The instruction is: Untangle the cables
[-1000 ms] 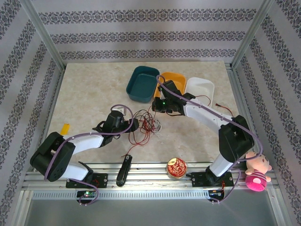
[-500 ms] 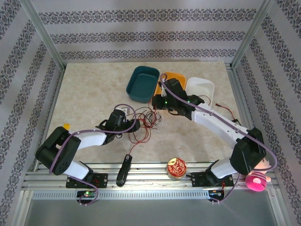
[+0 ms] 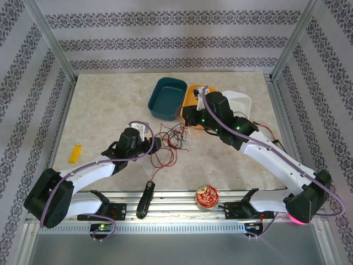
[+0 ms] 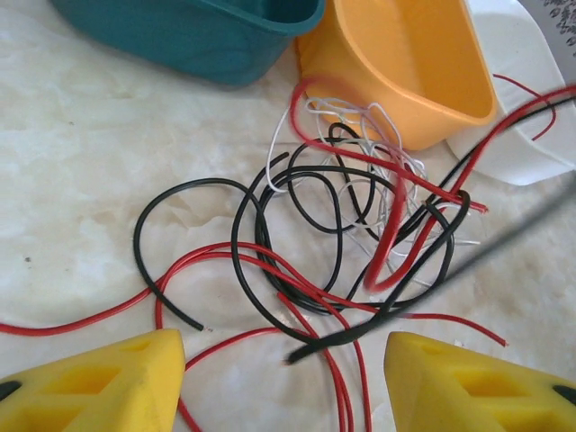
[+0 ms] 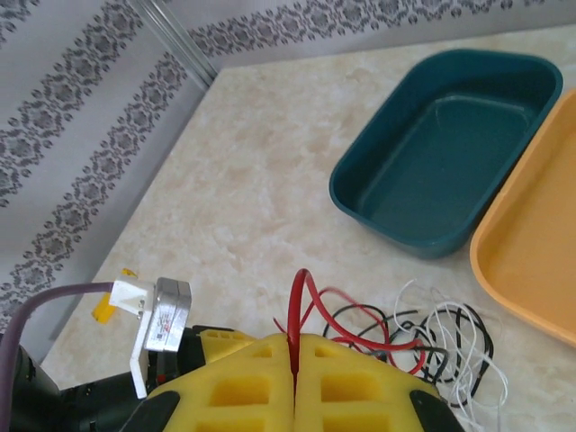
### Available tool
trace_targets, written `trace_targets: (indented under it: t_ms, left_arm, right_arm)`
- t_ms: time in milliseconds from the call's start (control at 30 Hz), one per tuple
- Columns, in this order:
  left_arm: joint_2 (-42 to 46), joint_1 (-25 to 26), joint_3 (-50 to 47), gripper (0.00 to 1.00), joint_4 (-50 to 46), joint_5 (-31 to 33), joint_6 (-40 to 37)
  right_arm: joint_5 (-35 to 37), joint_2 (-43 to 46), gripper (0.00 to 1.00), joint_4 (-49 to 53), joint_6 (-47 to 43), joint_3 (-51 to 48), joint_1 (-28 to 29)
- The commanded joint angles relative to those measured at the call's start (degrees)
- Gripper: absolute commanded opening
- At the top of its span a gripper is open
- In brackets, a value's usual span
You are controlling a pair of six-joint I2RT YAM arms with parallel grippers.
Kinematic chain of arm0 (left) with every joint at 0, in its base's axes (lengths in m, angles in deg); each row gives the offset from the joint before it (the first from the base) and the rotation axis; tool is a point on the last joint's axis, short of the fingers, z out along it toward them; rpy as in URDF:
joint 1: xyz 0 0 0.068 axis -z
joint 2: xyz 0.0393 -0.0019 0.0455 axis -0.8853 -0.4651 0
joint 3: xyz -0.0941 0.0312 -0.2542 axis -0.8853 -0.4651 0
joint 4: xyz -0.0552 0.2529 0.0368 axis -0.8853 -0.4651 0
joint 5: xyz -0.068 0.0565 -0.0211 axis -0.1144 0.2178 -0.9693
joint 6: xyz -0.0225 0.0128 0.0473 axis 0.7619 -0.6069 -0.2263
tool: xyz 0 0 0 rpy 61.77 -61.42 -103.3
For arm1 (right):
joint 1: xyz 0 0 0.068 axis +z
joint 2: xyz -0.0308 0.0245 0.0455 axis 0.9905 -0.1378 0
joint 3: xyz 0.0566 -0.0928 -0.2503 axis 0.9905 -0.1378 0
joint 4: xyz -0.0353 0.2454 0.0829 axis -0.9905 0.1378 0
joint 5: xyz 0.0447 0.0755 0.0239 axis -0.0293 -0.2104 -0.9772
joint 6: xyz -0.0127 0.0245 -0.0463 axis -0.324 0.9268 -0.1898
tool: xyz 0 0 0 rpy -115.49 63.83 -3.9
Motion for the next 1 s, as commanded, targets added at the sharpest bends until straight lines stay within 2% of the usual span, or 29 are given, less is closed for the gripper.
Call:
trace_targets:
  t_ms: [0,267,533,733,967]
  left_arm:
    - [2.91,1.26,-0.76,0.61,-8.61,2.14,-3.84]
    - [11.31,1.93,-3.83,0.65,-12.18,2.67,-0.96]
    - [11.74,2.54,-2.45,0.64,-15.71,2.33,-3.02]
    - [10.7,3.75,-1.46,0.57,-18.54,3.02,-2.92]
    - [5.64,4.24,-3.95,0.45,-11.28,1.04,-0.17]
  right_arm:
    - [2.43,2.33,0.0,-2.05,-2.08,-0.48,1.14]
    - [5.44,2.98,0.0,0.53,-5.09,0.81,4.09]
    - [10.53,5.86,0.0,0.84,-14.43,6.5,8.84]
    - [12.34,6.36,0.0,0.51,-19.53,10.28,10.99]
    - [13.44,4.76,0.0,0.53,-24.03,15.14,12.03]
